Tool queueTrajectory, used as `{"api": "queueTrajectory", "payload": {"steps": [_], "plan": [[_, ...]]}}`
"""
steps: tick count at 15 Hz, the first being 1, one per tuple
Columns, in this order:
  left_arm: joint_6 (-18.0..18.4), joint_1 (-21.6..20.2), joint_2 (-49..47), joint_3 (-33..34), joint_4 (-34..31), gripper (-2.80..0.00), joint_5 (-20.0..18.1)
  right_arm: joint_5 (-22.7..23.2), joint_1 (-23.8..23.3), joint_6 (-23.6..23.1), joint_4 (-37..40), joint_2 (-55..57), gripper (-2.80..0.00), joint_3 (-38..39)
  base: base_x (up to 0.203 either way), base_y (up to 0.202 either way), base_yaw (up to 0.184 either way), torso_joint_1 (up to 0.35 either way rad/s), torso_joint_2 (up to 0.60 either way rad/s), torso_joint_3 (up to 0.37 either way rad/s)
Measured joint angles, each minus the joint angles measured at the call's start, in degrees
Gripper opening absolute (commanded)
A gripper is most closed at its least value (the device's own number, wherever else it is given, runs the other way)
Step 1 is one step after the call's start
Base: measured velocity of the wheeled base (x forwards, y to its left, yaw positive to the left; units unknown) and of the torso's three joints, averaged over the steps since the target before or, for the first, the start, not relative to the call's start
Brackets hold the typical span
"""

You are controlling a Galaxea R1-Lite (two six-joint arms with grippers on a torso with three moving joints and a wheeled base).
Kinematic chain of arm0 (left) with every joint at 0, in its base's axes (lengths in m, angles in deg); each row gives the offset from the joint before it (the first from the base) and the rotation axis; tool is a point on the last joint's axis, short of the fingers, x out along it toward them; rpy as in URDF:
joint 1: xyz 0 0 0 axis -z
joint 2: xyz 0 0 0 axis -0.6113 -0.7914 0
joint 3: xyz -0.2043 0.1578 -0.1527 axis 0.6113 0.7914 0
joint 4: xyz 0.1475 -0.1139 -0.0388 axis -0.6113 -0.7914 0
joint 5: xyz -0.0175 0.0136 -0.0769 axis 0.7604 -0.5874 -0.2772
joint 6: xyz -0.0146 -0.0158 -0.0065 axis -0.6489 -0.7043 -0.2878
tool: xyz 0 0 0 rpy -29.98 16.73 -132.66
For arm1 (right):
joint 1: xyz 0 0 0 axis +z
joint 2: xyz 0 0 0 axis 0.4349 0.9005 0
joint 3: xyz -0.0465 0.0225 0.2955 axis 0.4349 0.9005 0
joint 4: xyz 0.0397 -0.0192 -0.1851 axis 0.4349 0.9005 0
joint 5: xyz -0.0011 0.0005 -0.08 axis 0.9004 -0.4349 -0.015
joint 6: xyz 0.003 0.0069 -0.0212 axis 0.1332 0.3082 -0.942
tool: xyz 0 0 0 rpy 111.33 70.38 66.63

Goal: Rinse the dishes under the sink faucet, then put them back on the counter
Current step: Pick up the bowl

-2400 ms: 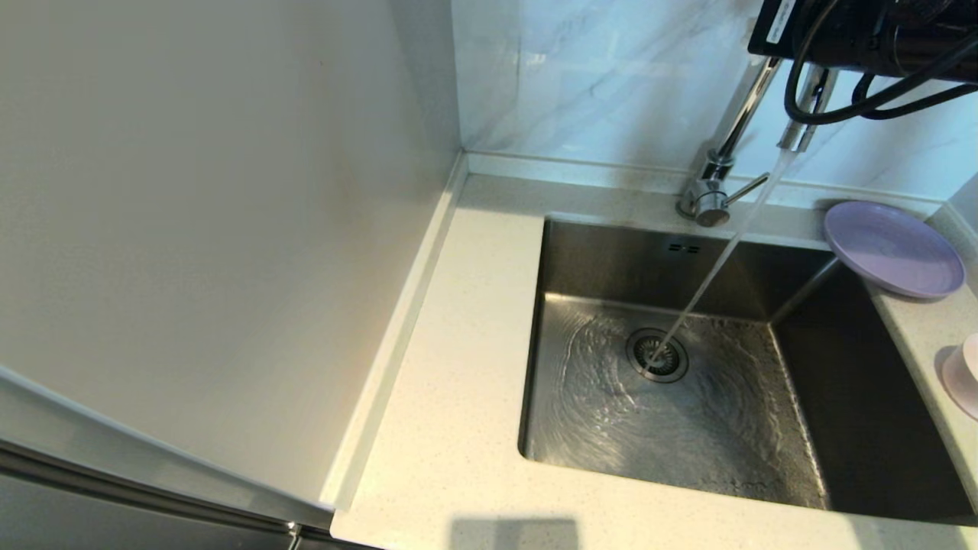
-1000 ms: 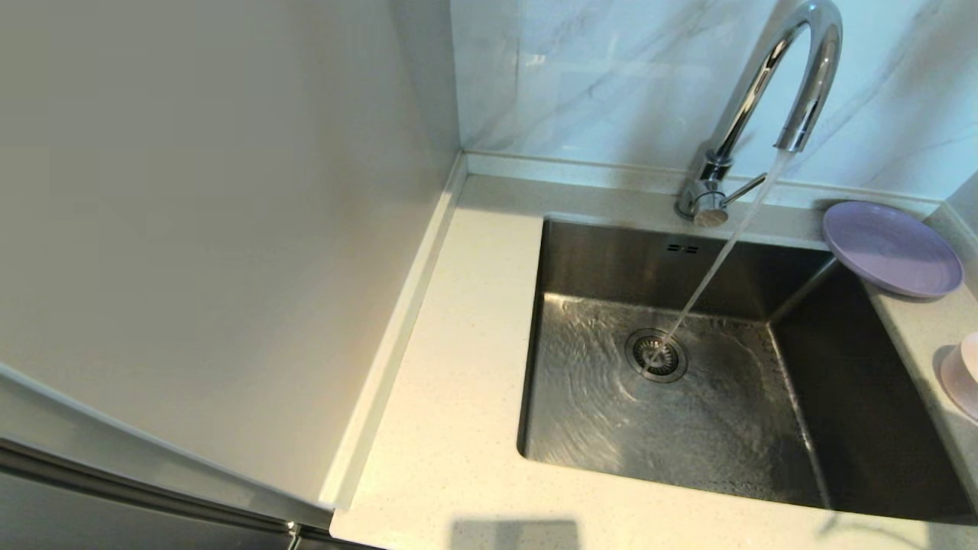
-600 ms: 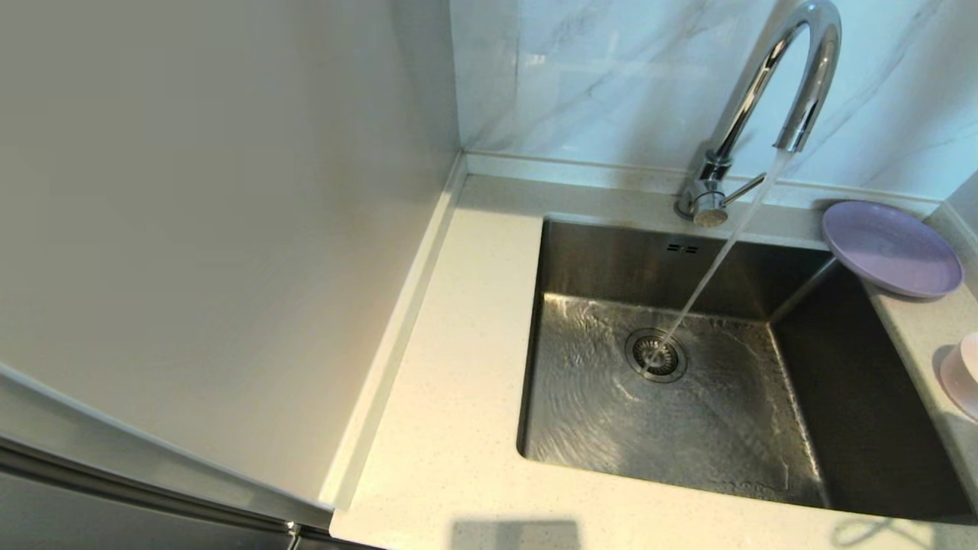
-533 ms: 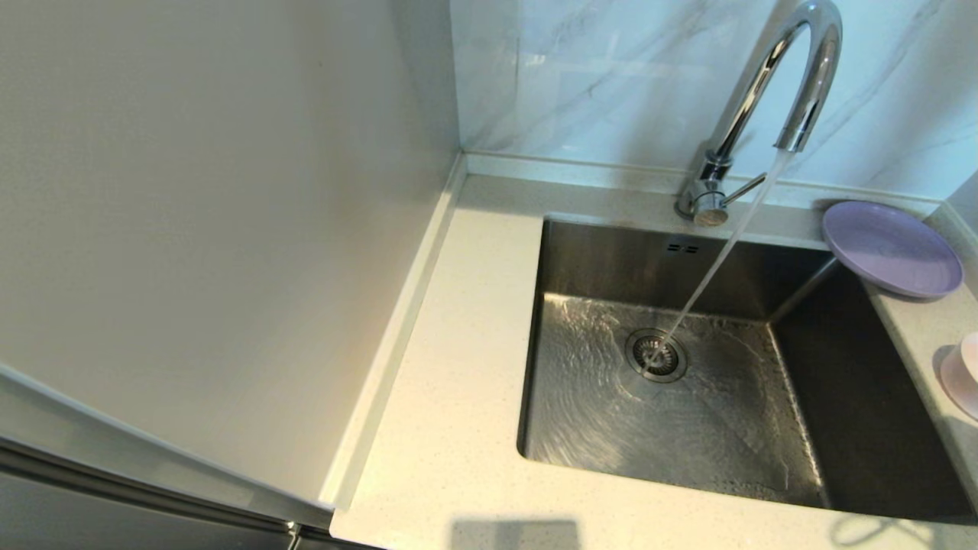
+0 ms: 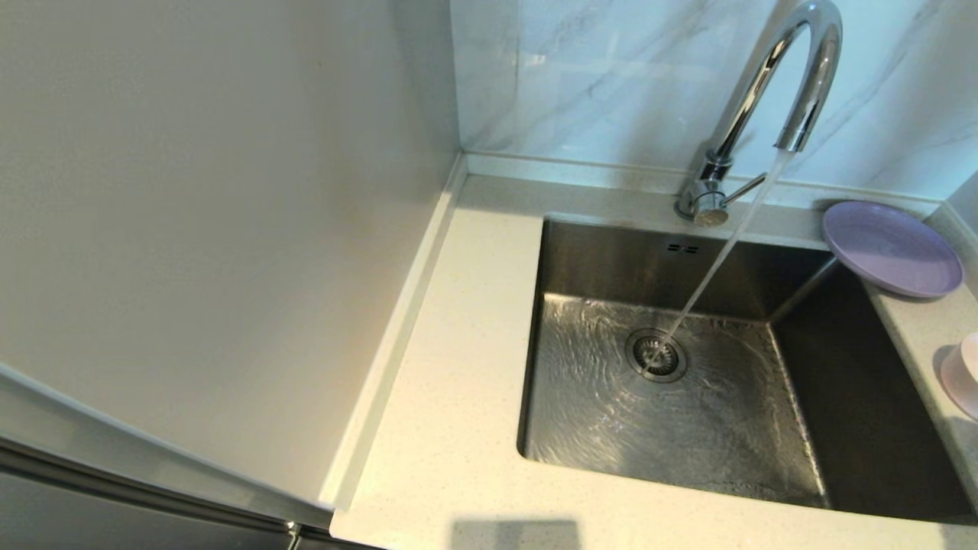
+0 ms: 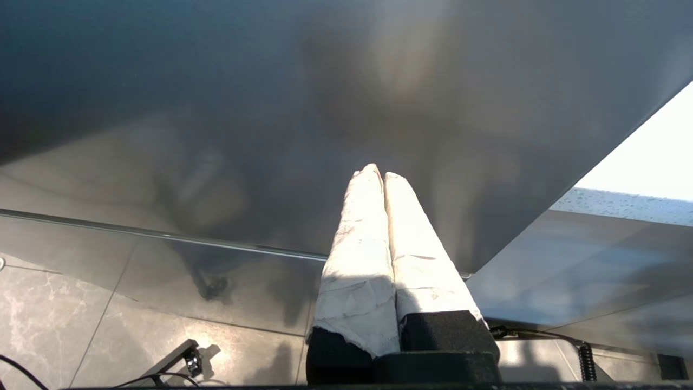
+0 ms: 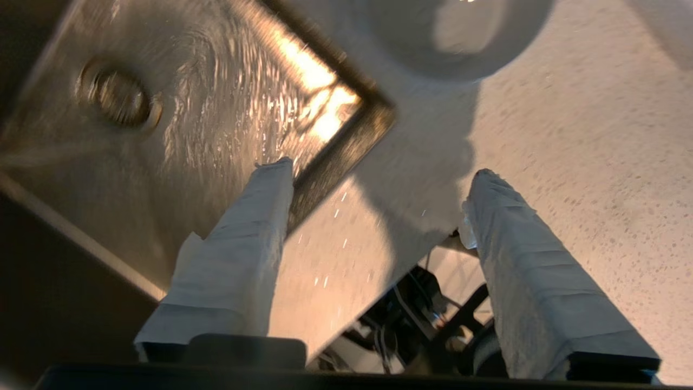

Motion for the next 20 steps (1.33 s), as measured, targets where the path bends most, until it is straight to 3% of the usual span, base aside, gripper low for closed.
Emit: {"api": "queueTrajectory", "payload": {"steps": [3, 8, 13, 20], "plan": [[0.0, 0.0, 0.0, 0.0, 0.0, -2.80, 0.0, -6.4, -3.1, 5.7, -8.4, 2.7, 0.00, 8.3, 0.000, 0.000, 0.000, 0.000, 0.00, 0.000], [0.0, 0.0, 0.0, 0.0, 0.0, -2.80, 0.0, -7.4, -9.9, 4.3, -21.1, 5.6, 0.00, 19.4, 0.000, 0.000, 0.000, 0.000, 0.00, 0.000], [0.0, 0.0, 0.0, 0.0, 0.0, -2.80, 0.0, -6.5, -10.8, 4.0, -24.5, 6.8, 0.00, 24.3, 0.000, 0.000, 0.000, 0.000, 0.00, 0.000], [0.0, 0.0, 0.0, 0.0, 0.0, -2.80, 0.0, -5.9, -10.9, 4.5, -30.7, 8.8, 0.00, 24.7, 0.000, 0.000, 0.000, 0.000, 0.00, 0.000]]}}
